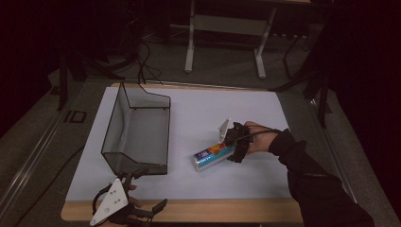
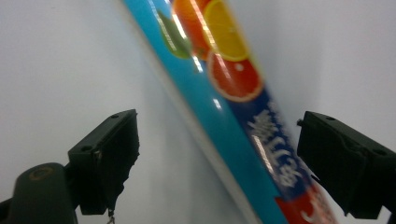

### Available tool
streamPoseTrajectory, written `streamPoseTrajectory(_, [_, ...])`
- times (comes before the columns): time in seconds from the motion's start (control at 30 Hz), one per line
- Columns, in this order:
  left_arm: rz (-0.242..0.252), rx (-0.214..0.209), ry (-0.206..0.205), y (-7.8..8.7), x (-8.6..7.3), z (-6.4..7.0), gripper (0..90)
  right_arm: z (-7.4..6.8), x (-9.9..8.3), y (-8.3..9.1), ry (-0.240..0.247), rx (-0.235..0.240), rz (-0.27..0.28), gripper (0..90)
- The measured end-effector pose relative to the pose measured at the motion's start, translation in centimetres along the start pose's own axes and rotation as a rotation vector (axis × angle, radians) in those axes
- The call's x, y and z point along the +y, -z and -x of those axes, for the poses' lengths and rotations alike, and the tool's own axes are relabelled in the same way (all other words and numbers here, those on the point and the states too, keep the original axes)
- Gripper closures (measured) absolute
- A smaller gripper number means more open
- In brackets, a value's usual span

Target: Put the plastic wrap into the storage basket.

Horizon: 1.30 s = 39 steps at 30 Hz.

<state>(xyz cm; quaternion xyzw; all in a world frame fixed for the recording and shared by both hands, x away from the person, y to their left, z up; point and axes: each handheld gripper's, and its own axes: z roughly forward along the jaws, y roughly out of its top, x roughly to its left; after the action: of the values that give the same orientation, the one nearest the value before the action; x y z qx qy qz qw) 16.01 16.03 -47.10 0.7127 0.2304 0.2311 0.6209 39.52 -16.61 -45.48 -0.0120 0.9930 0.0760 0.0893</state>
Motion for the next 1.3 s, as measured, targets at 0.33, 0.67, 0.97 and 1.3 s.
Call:
streamPoseTrajectory(0.33, [-0.004, -0.005, 0.005, 0.0, 0.0, 0.0, 1.3, -0.2, 1.4, -2.4, 0.121, -0.061, -0.079, 12.8])
streamPoseTrajectory(0.67, [-0.013, -0.001, 0.001, 0.0, -0.1, 0.0, 1.3, 0.7, 1.6, -4.4, 0.144, -0.009, -0.117, 16.1])
streamPoseTrajectory(0.97, [-0.012, -0.002, 0.015, -0.1, -0.1, -0.1, 1.3, 1.0, 1.7, -5.6, 0.180, 0.019, -0.120, 19.8])
streamPoseTrajectory(1.3, [-0.011, 0.002, 0.018, -0.1, -0.2, -0.3, 1.3, 0.8, 2.0, -5.5, 0.190, 0.020, -0.121, 23.6])
